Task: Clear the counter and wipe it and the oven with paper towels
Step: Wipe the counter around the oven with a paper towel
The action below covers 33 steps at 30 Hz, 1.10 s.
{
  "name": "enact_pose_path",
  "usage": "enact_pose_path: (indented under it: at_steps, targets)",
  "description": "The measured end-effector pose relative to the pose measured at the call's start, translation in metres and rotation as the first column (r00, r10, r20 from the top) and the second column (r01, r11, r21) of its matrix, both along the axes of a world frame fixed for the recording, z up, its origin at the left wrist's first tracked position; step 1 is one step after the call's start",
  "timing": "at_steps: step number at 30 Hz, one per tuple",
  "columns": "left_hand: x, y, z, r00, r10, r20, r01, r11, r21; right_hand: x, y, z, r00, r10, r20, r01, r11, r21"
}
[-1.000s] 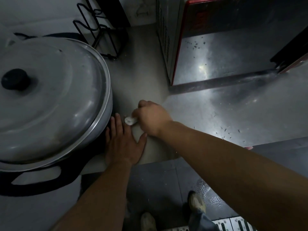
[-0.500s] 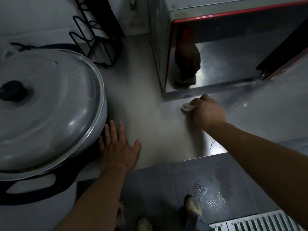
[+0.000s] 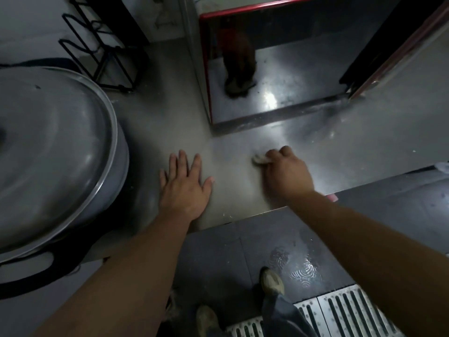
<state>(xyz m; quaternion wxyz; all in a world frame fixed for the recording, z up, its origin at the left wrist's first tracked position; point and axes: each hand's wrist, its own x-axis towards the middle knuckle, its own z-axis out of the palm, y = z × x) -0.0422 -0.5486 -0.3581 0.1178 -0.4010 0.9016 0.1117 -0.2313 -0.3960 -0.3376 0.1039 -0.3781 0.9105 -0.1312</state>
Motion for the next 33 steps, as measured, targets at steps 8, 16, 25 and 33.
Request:
enact_pose_path:
  at_steps: [8,16,25,33]
  targets:
    - [-0.047,0.022,-0.008,0.999,-0.015,-0.052,0.014,1.0,-0.018,-0.066,0.006,0.023,0.991,-0.132,-0.038,0.128,0.988,-0.09]
    - [-0.056,0.022,-0.015,0.998,-0.047,-0.037,0.045,0.998,-0.035,-0.014,-0.07,0.001,0.98,0.199,-0.017,-0.198,0.951,-0.239]
    - [-0.054,0.026,-0.019,0.988,0.11,-0.106,-0.118,0.991,-0.07,-0.055,-0.098,-0.015,0.96,0.249,-0.13,-0.261,0.962,-0.083]
    - [-0.053,0.026,-0.018,0.994,0.08,-0.068,-0.086,0.992,-0.092,-0.16,-0.017,-0.011,0.97,-0.189,-0.153,0.181,0.982,-0.06]
